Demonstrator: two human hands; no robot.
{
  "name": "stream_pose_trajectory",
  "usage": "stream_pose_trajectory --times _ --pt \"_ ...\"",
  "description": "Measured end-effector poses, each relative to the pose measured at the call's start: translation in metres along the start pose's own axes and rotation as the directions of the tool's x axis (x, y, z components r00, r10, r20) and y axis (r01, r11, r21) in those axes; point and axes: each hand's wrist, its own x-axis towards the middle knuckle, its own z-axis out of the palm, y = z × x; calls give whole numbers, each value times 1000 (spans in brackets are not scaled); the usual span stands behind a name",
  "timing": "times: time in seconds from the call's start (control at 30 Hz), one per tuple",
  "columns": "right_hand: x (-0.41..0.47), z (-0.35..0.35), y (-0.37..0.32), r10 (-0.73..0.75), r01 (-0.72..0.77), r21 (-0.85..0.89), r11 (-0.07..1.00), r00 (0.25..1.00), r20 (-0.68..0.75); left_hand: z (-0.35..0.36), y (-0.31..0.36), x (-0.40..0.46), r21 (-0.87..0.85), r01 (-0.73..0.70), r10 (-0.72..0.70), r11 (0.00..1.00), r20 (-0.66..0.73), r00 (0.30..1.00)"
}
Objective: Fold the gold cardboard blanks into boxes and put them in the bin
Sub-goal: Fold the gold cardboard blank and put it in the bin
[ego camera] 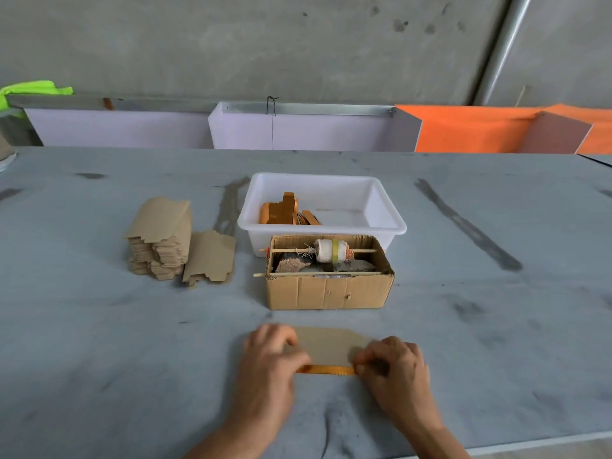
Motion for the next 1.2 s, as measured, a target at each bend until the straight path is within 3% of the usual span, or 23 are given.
stream_pose_trajectory --times 0.03,0.1,0.17,0.3,0.37,0.43,0.53,0.7,0.83,0.9,1.07,1.2 --pt "-5 2 1 -55 54 -19 998 997 -63 -1 5 -1 79 -176 177 981 -8 984" --pt "-12 3 1 -200 176 -140 974 963 -181 -4 11 -3 180 -320 321 930 21 947" --pt "-17 3 -9 -366 303 -282 910 908 -203 -7 13 -3 210 -343 338 916 61 939" --pt "-27 17 -27 -505 461 -275 843 856 -113 -7 15 -5 186 -306 293 934 96 951" --pt "-29 18 -24 -446 430 -237 871 895 -16 -8 11 -9 152 -272 261 950 87 961" --pt "-24 13 -13 -262 263 -234 936 964 34 -10 3 -14 137 -247 237 959 85 968" --pt "-20 6 -3 -125 124 -151 981 992 2 -16 -6 -14 111 -149 131 983 160 978" --pt "10 2 -19 -133 119 -160 980 988 -76 -17 -7 -3 90 26 -49 996 268 962" --pt "40 4 -26 -35 75 -305 949 991 132 -9 -15 18 60 170 -178 984 178 968" --pt "50 4 -27 -1 63 -306 950 980 198 -5 -16 32 56 189 -196 980 188 962" --pt "61 -6 -21 -18 81 -175 981 943 332 10 -15 57 39 171 -173 984 379 909" --pt "57 -8 -13 -109 124 -39 992 956 273 10 -17 62 -34 180 -151 983 405 902"
